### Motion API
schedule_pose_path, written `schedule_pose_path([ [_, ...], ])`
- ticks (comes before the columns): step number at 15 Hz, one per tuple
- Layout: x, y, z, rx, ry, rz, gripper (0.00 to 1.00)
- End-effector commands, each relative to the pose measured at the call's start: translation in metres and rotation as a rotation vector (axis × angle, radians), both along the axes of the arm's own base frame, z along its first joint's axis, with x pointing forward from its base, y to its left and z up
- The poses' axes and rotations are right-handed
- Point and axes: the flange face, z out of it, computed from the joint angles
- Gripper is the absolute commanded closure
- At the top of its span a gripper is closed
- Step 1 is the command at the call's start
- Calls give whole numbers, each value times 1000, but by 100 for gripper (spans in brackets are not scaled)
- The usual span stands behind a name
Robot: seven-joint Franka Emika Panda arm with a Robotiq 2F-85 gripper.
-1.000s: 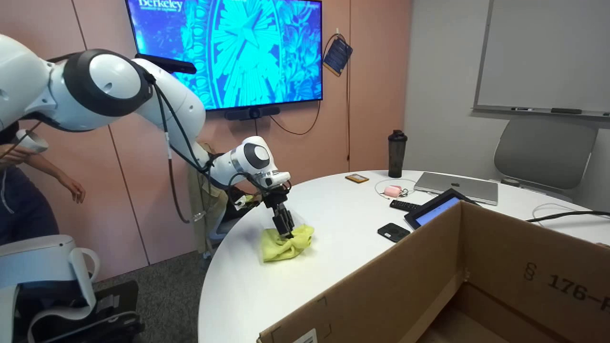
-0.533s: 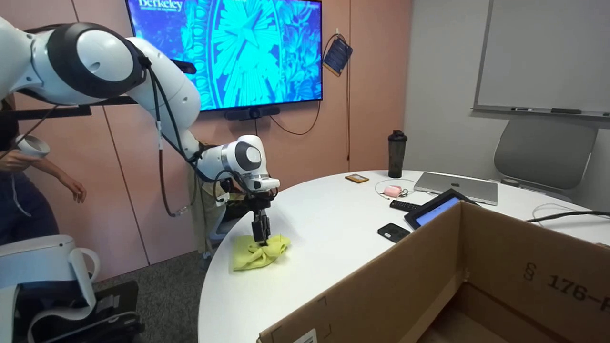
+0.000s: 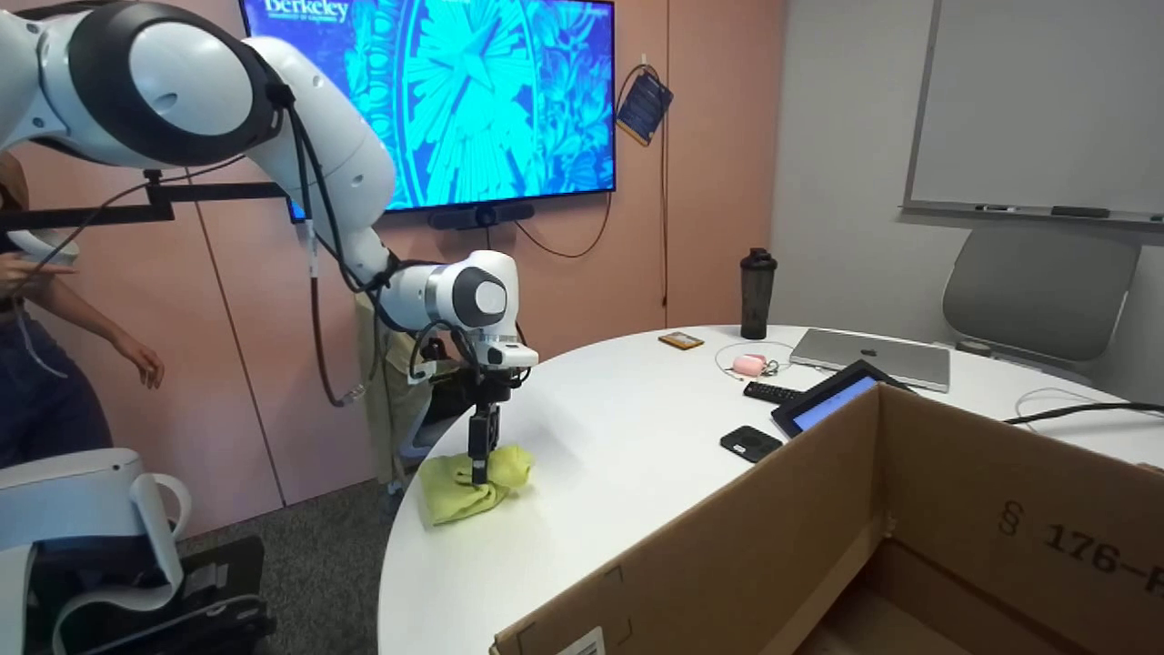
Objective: Place the green marker on the yellow towel, fold the yellow towel and place it inside the brown box
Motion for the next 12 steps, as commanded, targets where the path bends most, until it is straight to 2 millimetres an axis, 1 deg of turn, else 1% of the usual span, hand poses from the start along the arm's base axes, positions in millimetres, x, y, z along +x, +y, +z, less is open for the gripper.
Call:
schedule_pose_path([
  [1, -6, -7, 28, 120, 26, 98, 0],
  [4, 0, -11, 51, 185, 15, 203, 0],
  [7, 4, -23, 80, 232, 8, 289, 0],
  [9, 7, -34, 96, 276, 1, 391, 0],
  [12, 10, -54, 111, 315, 10, 547, 0],
])
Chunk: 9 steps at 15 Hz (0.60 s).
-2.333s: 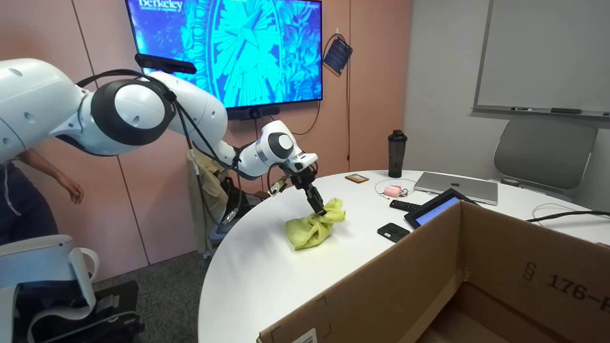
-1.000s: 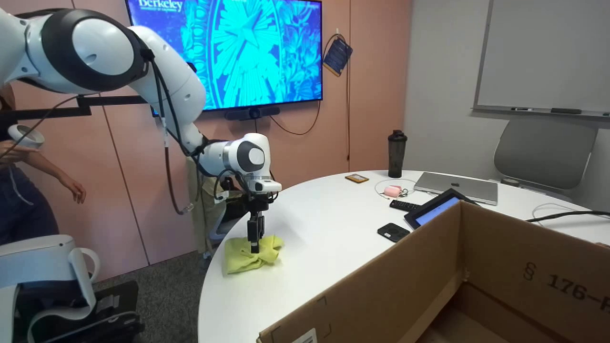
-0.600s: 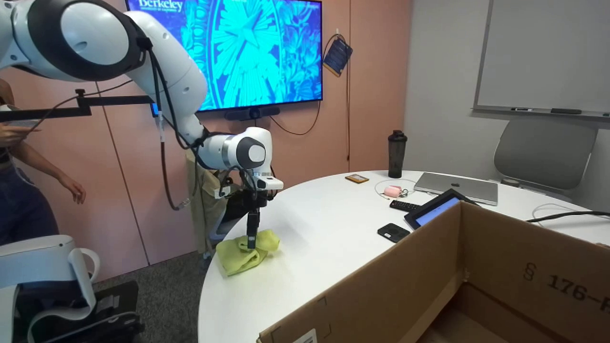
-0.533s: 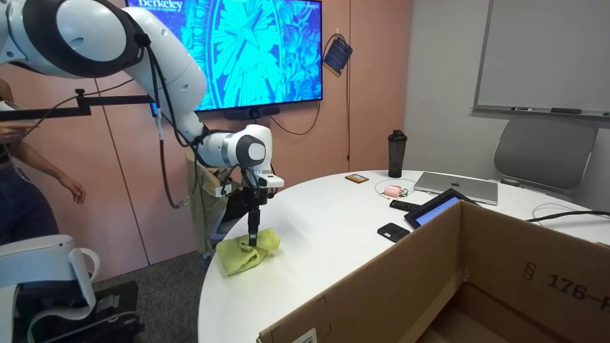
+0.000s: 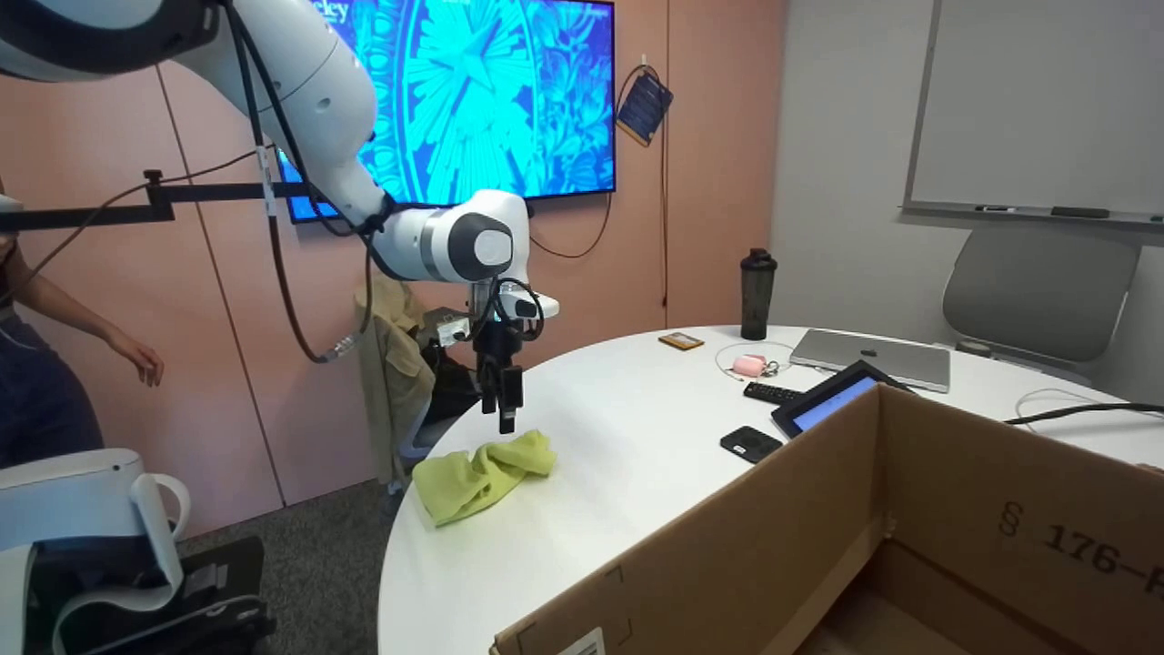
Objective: Place the green marker on the yellow towel, fold the yellow towel and place it inside the brown box
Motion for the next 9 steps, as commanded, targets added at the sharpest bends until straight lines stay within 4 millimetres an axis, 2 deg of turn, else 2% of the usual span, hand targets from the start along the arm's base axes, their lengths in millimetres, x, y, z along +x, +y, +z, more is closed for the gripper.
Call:
schedule_pose_path([
  [1, -6, -30, 20, 71, -3, 181, 0],
  [4, -9, -57, 18, 94, 8, 340, 0],
  [7, -18, -82, 6, 116, 19, 498, 0],
  [9, -27, -92, -4, 144, 33, 595, 0],
])
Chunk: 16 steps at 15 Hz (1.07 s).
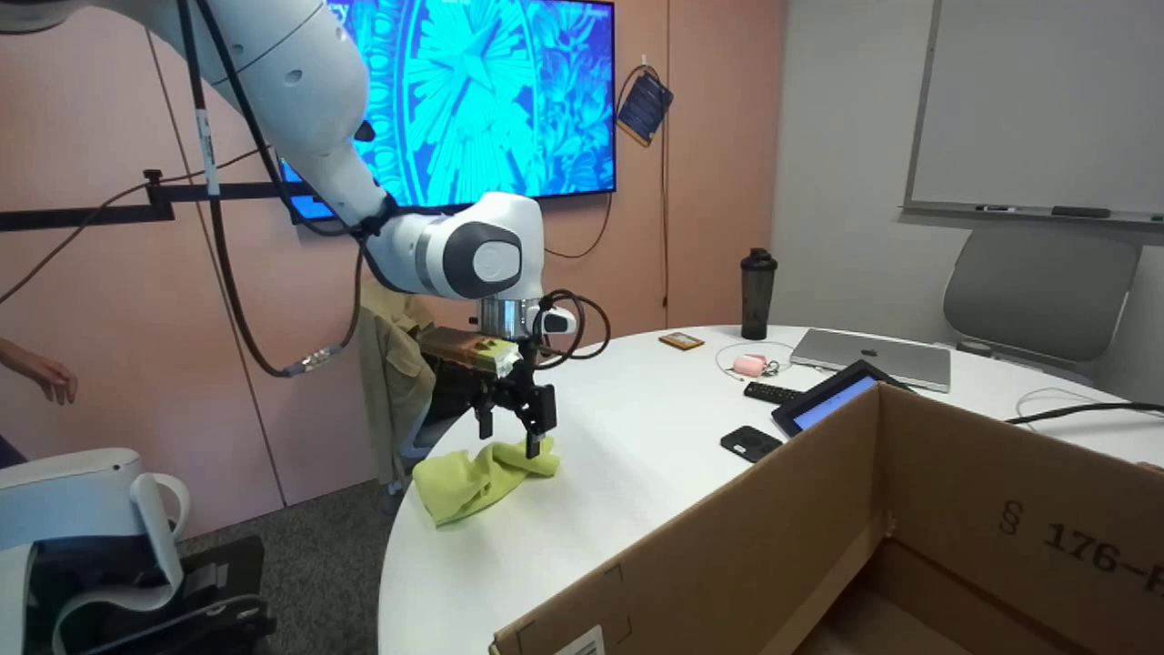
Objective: Place the green marker on the yellow towel, fold the yellow towel and place it inside the brown box
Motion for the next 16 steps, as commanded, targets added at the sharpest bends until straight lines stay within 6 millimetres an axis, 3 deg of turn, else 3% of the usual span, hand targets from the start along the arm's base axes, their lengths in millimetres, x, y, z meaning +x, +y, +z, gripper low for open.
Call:
schedule_pose_path([
  [1, -24, -17, -5, 73, 12, 180, 0],
  [5, -46, -9, -24, 167, 76, 284, 0],
  [8, -57, 6, -27, 238, 123, 328, 0],
  [16, -70, 51, -36, 295, 34, -23, 0],
])
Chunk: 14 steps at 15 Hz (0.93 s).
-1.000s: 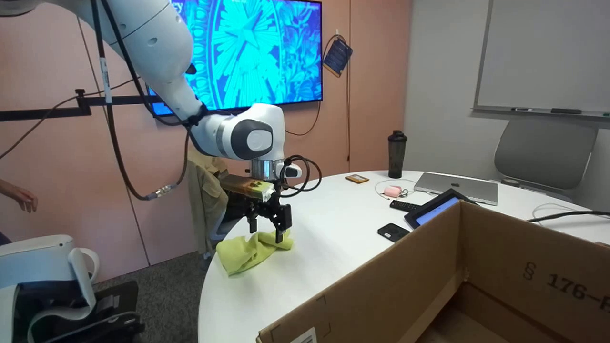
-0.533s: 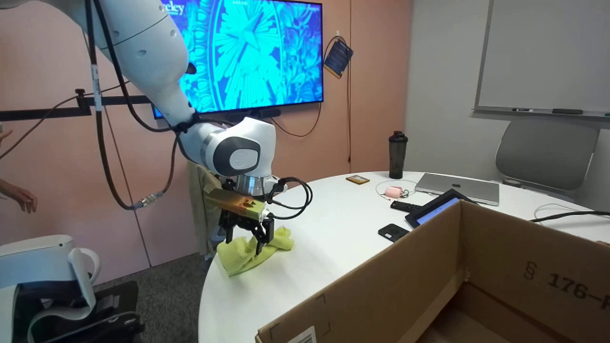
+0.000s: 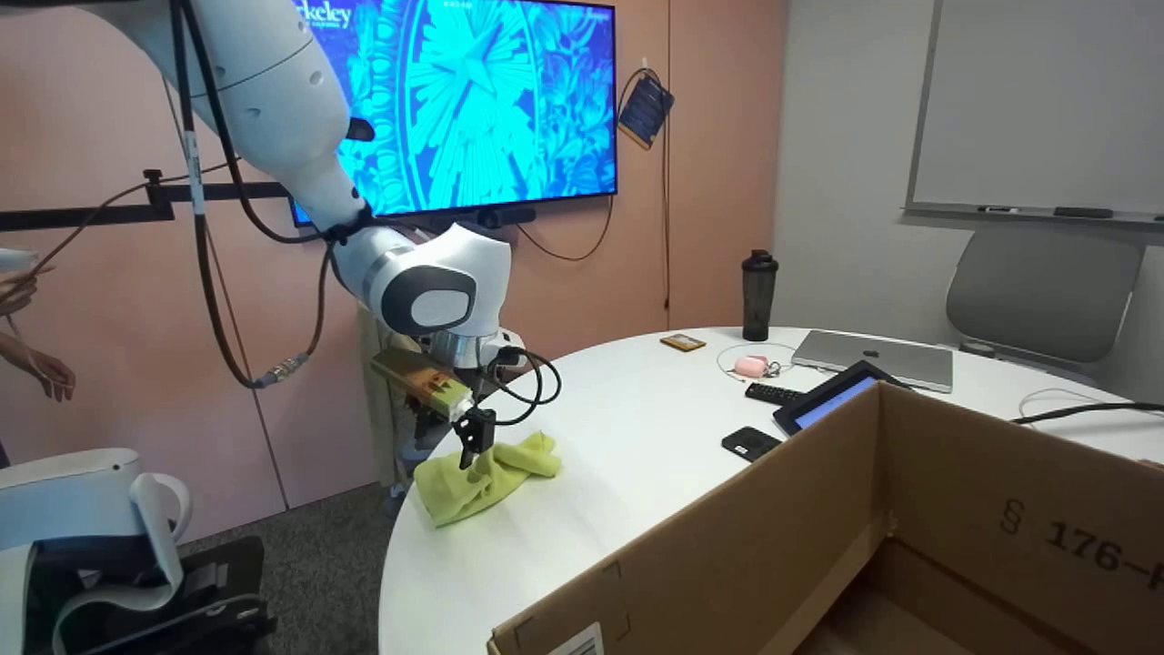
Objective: Place the green marker on the yellow towel, fold the yellow towel and place it inside the brown box
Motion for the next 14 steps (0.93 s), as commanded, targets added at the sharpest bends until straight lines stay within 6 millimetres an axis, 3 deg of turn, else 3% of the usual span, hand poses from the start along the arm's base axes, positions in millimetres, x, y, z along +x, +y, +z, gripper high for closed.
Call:
schedule_pose_path([
  [1, -9, 20, -8, 12, -89, -159, 0],
  [8, -36, 41, -37, -57, -239, -258, 0],
  [14, -27, 37, -49, -136, -333, -295, 0],
])
